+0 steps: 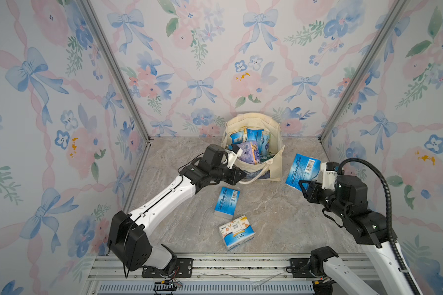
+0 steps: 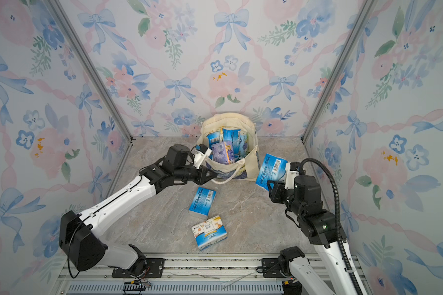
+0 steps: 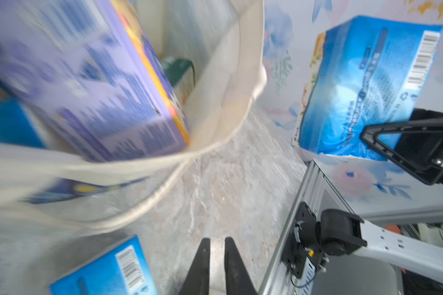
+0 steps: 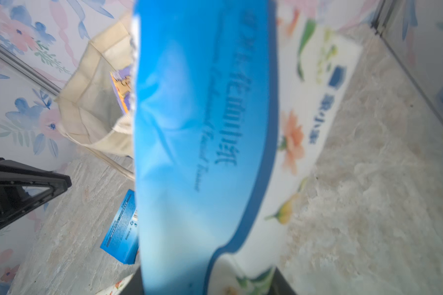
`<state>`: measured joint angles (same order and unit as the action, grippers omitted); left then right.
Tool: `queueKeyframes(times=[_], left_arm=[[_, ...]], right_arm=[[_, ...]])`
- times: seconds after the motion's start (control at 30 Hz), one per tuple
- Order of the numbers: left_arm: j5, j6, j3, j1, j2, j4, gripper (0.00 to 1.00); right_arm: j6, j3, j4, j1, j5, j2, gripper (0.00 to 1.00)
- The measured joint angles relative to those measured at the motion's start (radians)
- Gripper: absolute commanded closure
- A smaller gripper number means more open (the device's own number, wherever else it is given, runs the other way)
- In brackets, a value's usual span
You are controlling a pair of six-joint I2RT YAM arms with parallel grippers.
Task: Put tissues into the canvas bag
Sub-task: Pick up the pack of facial tissues from the center of the board, then place the pack of facial tissues in the canvas bag.
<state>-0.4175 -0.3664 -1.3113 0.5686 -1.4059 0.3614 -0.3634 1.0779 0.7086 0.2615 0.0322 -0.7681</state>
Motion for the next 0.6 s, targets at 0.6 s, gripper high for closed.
queueKeyframes(times=[0.6], left_arm=[[0.381,0.023,-0.408,-0.151,-0.332,0.010,0.55]], right_arm=[[0.216,0.766,-0.084,0.096,0.031,-0.797,0.51]])
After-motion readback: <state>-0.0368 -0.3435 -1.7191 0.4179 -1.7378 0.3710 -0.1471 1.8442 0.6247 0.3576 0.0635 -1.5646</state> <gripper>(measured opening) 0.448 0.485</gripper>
